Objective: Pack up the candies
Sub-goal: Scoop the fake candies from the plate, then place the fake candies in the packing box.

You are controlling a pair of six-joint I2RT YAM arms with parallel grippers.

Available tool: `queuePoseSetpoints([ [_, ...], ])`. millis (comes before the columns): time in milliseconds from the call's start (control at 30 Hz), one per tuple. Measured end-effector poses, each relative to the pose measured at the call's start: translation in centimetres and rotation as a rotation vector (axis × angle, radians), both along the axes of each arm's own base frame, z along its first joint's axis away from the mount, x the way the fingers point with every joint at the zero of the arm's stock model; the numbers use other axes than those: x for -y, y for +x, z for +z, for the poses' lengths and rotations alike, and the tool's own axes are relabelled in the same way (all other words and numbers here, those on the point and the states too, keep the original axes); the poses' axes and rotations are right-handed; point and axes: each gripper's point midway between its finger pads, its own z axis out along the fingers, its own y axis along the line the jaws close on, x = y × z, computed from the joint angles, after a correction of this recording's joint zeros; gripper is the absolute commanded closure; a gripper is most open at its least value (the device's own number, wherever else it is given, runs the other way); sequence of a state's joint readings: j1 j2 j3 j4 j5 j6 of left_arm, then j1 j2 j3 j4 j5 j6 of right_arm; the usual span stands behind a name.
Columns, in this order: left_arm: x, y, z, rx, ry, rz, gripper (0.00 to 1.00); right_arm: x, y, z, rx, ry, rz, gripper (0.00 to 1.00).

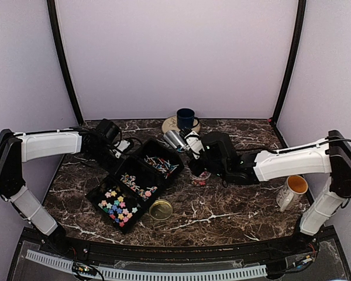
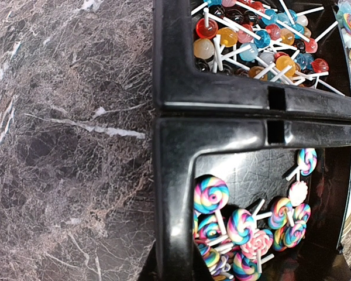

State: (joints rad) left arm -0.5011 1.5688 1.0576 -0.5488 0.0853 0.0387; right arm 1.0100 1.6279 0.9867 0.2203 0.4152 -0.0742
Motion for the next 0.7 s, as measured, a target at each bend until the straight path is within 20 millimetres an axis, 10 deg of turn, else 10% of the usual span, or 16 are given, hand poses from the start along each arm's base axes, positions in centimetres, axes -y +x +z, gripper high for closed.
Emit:
queuePoseSetpoints([
  [700,-0.1,0.0,0.0,0.0,0.0,0.002,1.0,10.0,-3.6,-1.2,-0.12,-0.272,-0.142,1.0],
])
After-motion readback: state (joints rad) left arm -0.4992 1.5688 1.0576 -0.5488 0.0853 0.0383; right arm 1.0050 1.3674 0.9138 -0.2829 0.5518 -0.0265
